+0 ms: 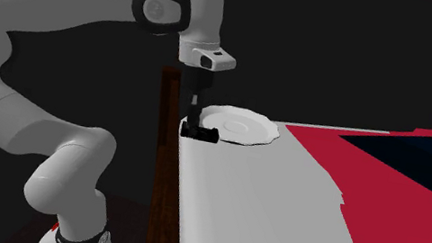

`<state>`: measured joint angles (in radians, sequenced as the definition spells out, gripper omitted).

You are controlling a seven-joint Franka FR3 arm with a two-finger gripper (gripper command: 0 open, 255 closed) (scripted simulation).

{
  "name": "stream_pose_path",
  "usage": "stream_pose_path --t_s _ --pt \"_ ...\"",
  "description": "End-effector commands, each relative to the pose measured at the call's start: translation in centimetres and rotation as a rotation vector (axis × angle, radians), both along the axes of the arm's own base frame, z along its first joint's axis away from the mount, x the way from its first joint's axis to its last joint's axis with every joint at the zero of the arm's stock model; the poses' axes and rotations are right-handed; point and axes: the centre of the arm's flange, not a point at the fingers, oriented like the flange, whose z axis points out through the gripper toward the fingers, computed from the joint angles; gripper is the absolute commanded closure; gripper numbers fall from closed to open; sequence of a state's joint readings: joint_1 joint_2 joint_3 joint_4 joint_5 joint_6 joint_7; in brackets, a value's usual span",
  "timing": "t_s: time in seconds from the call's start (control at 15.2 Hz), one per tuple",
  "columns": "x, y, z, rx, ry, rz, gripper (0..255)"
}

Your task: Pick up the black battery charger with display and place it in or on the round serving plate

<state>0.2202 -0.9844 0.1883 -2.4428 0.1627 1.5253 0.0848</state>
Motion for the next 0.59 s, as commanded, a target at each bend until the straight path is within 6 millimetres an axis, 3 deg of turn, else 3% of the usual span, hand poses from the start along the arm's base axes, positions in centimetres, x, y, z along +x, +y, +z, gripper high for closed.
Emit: stream_pose_path --t_s 0.0,0.53 --pt "0.0 0.0 1.0 0.000 0.000 0.000 255" --pt "0.0 0.0 5.2 0.000 0.000 0.000 255"
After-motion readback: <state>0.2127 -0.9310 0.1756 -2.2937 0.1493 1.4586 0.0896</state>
